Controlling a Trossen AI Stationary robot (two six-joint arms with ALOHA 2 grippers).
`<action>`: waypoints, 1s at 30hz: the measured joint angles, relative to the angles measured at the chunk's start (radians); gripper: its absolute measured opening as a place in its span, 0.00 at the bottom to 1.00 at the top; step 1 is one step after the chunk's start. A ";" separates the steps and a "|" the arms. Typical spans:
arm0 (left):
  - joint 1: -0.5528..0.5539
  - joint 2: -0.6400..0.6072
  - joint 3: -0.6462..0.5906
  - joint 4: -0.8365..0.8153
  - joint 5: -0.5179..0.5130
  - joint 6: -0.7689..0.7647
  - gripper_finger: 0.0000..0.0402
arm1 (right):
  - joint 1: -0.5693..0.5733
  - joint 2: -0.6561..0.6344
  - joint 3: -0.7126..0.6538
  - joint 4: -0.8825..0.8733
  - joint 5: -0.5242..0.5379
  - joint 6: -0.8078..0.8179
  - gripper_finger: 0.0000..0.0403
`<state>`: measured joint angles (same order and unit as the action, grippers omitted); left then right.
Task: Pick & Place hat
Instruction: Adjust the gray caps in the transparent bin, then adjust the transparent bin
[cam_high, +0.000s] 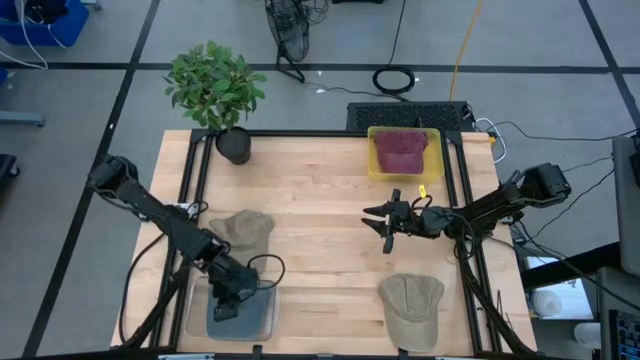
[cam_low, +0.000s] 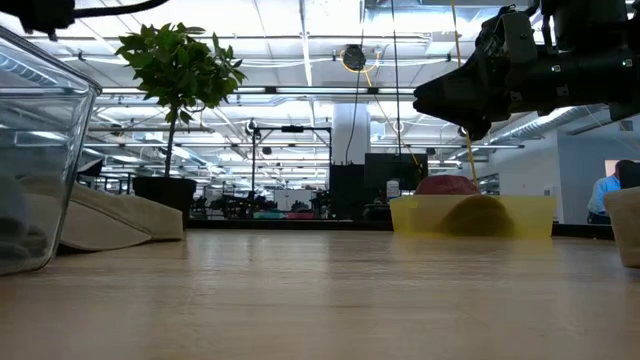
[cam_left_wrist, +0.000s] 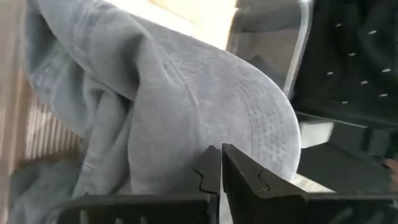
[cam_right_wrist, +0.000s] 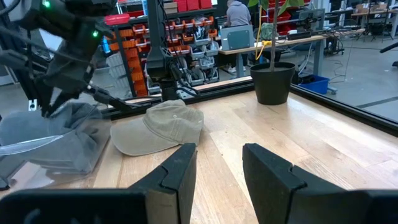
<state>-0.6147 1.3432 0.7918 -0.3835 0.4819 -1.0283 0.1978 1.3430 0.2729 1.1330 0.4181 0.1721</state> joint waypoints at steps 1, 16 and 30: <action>0.000 -0.014 0.000 0.001 0.001 -0.006 0.05 | 0.000 0.000 0.000 0.000 0.000 0.000 0.30; 0.063 -0.349 0.007 -0.321 -0.185 0.100 0.02 | 0.000 0.000 0.000 0.007 0.000 0.011 0.30; 0.101 -0.285 0.004 -0.257 -0.529 0.348 0.02 | 0.000 0.000 0.000 0.007 -0.001 0.018 0.30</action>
<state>-0.5136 1.0584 0.7959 -0.6407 -0.0472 -0.6799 0.1978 1.3426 0.2729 1.1397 0.4175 0.1905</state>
